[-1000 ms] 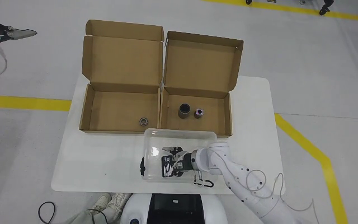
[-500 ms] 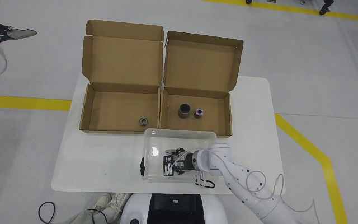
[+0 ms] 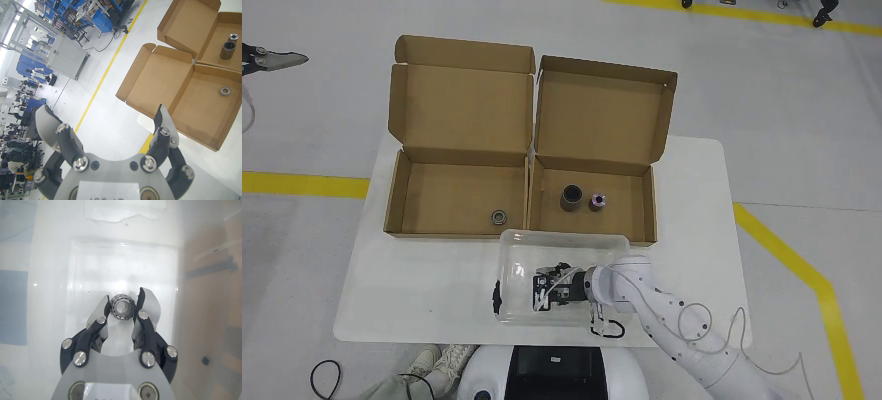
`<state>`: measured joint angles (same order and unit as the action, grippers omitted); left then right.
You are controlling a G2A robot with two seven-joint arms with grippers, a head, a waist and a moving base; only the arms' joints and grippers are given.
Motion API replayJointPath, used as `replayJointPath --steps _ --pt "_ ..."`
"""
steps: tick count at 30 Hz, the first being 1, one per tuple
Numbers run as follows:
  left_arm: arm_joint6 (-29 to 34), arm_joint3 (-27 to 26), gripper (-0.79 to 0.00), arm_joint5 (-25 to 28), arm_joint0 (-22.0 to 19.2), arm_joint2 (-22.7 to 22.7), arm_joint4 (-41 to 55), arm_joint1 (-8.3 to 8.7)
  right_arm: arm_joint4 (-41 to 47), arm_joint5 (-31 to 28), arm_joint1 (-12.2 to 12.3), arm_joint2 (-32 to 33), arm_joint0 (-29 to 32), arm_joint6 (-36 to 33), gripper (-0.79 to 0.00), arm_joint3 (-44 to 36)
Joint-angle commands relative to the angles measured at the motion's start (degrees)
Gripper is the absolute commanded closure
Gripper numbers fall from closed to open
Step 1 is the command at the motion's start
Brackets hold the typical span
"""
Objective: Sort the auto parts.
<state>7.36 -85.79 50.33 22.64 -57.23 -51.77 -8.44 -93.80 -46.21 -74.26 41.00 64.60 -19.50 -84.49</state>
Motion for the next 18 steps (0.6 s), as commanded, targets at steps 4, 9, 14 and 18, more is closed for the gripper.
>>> replayJointPath --steps 4,9,14,18 --pt "0.0 0.0 -0.785 0.0 0.0 0.0 0.0 0.00 -0.6 0.9 0.2 0.2 0.3 0.3 0.000 -0.9" --pt "0.0 0.0 -0.785 0.0 0.0 0.0 0.0 0.00 -0.8 1.4 0.8 1.6 1.4 5.2 0.000 -3.2" --pt "0.0 0.0 -0.785 0.0 0.0 0.0 0.0 0.00 -1.5 2.2 1.8 3.9 3.0 11.7 0.000 -6.3" --pt "0.0 0.0 -0.785 0.0 0.0 0.0 0.0 0.00 -1.8 2.6 2.2 5.0 3.2 17.2 0.000 -8.1"
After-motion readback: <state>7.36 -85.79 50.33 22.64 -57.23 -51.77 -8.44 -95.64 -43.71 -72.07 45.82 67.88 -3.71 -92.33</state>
